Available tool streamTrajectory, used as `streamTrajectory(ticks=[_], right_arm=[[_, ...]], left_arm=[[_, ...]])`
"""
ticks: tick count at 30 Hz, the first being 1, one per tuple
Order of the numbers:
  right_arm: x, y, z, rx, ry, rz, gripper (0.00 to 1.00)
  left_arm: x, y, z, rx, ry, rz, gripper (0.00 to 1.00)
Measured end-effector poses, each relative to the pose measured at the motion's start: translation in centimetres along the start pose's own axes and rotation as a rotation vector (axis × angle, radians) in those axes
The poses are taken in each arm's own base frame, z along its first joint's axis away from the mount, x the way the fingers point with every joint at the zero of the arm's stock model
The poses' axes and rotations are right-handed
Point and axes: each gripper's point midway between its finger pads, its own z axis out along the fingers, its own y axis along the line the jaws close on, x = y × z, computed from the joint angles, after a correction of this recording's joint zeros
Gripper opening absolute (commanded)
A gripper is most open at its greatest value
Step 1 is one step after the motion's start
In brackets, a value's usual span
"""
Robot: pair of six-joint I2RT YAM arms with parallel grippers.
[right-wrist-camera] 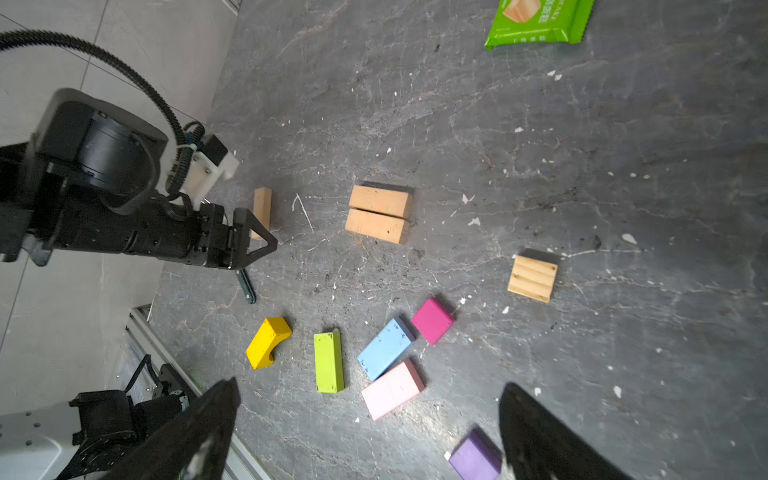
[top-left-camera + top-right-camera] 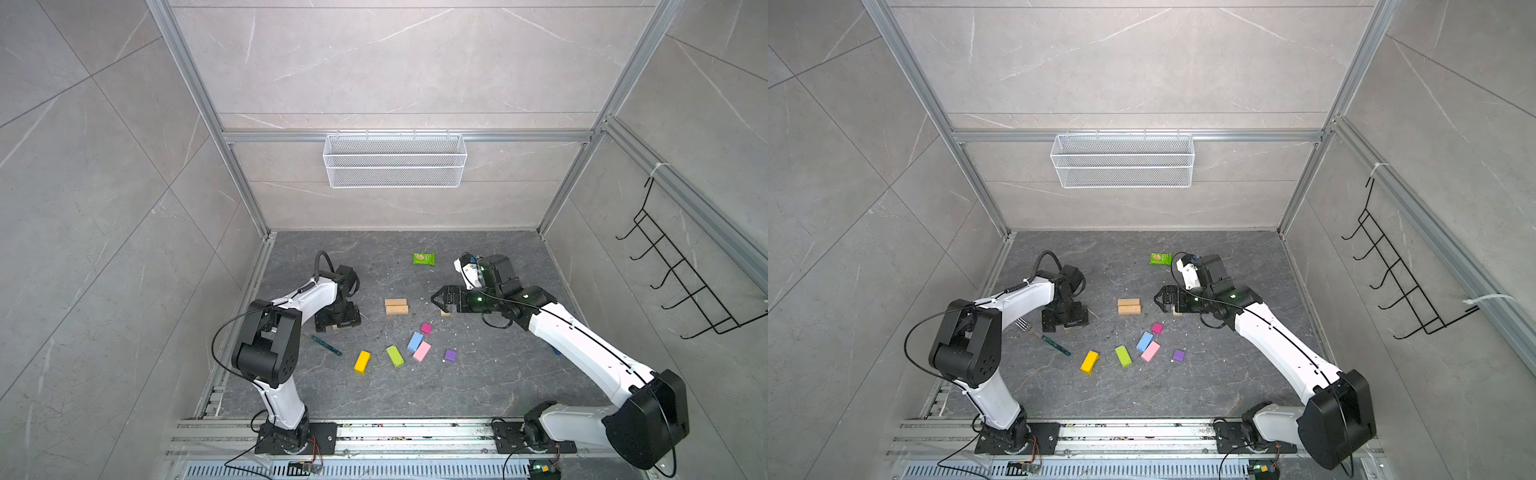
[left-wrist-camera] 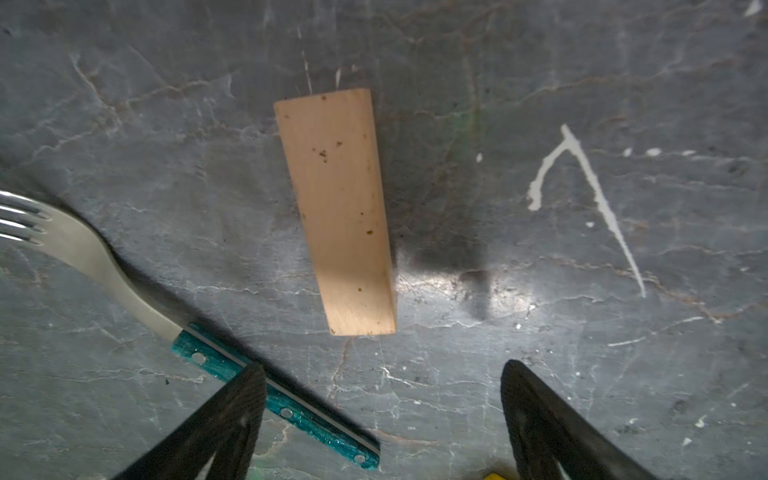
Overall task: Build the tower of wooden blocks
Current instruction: 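Move the left gripper over a loose wood bar near the fork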
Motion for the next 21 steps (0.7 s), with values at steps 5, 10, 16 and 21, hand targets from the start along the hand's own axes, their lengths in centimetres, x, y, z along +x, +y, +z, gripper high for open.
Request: streamTrajectory(ticks=[5, 10, 16, 21], right_arm=[[0.0, 0.4, 0.1, -0.007, 0.003, -0.008, 0.99], [0.0, 0.4, 0.3, -0.007, 0.007, -0.008, 0.99], [0.0, 0.6, 0.2, -0.01, 0.006, -0.012, 0.99], [-0.1, 0.7, 0.2, -0.011, 0.004, -0.013, 0.99]], left_arm=[[0.0, -0.9, 0.7, 0.06, -0.003, -0.005, 0.9], [-0.7, -2.4, 0.7, 0.13, -0.025, -0.006, 0.9], [-1.4, -3.7, 0.7, 0.194, -0.044, -0.004, 0.89], [-1.8, -5.0, 0.9, 0.224, -0.044, 0.004, 0.88]])
